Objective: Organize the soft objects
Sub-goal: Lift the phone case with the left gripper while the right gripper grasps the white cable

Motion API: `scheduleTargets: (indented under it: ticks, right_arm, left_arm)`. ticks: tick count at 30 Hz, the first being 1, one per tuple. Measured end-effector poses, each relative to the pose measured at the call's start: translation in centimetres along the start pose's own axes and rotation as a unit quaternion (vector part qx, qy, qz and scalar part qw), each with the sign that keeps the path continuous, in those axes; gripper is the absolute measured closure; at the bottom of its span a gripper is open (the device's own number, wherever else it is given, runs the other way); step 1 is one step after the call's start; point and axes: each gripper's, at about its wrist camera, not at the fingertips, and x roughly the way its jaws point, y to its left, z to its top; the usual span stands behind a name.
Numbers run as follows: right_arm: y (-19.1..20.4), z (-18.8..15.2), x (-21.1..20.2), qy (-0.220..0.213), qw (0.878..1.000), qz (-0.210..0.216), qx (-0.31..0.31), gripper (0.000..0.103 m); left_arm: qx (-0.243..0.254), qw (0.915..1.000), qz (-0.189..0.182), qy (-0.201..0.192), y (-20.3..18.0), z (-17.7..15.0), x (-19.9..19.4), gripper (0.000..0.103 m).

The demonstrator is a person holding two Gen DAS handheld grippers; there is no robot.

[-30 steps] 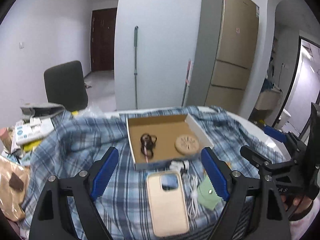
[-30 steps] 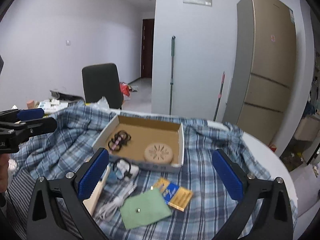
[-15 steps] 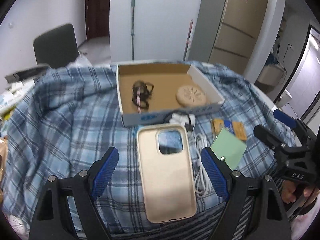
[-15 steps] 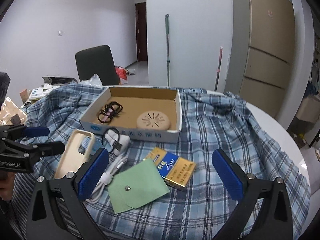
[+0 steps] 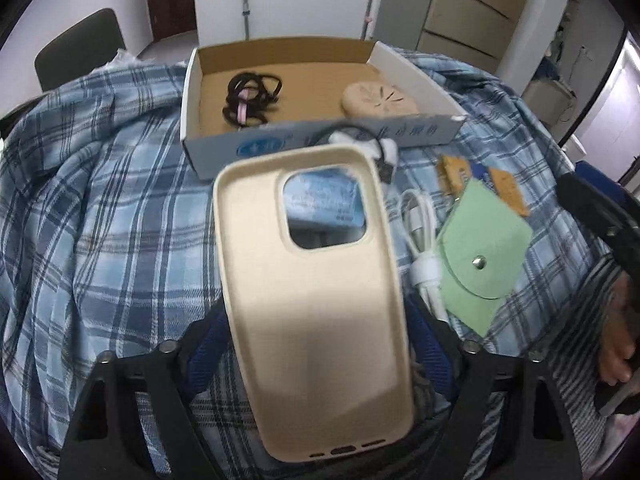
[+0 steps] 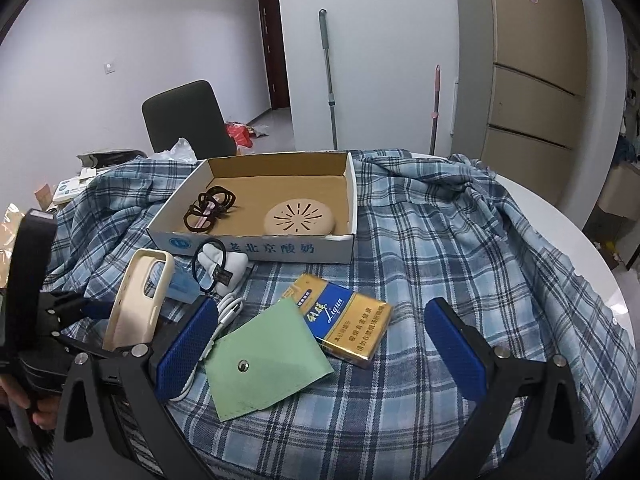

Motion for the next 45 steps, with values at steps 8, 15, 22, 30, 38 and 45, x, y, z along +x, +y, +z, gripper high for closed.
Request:
scheduleTargets:
  ticks: [8, 15, 22, 30, 38, 45]
  right_arm:
    - [1.1, 0.6, -0.6, 0.014, 1.0, 0.004, -0.004, 0.0]
    - [4.3, 0.7, 1.0, 0.062, 0.998, 0.023, -0.006, 0.0]
    - [7.0, 0.6, 3.1, 0.098, 0.994, 0.036, -0.017, 0.001]
    - [8.2, -0.5, 5.7, 0.129, 0.989, 0.071, -0.032, 0.047]
    - [9.8, -2.2, 6.6, 0.143, 0.984, 0.053, -0.088, 0.082]
    - [8.0, -1.6, 4.4, 0.113, 0.988, 0.088, -0.058, 0.084]
  left_arm:
    - [0.003, 0.9926, 0.008, -0.121, 0.2, 0.0, -5.4, 0.027]
    - [-0.011, 0.9606, 0.042, -0.275, 1.3, -0.5, -11.3, 0.027]
    - [-0.007, 0.9541, 0.029, -0.298, 1.6, -0.9, -12.7, 0.027]
    - [-0.024, 0.9559, 0.019, -0.292, 2.3, -1.2, -12.5, 0.027]
    - [-0.03, 0.9572, 0.021, -0.287, 2.3, -1.3, -12.5, 0.027]
    - [-0.032, 0.9527, 0.022, -0.301, 2.5, -1.5, -13.4, 0.027]
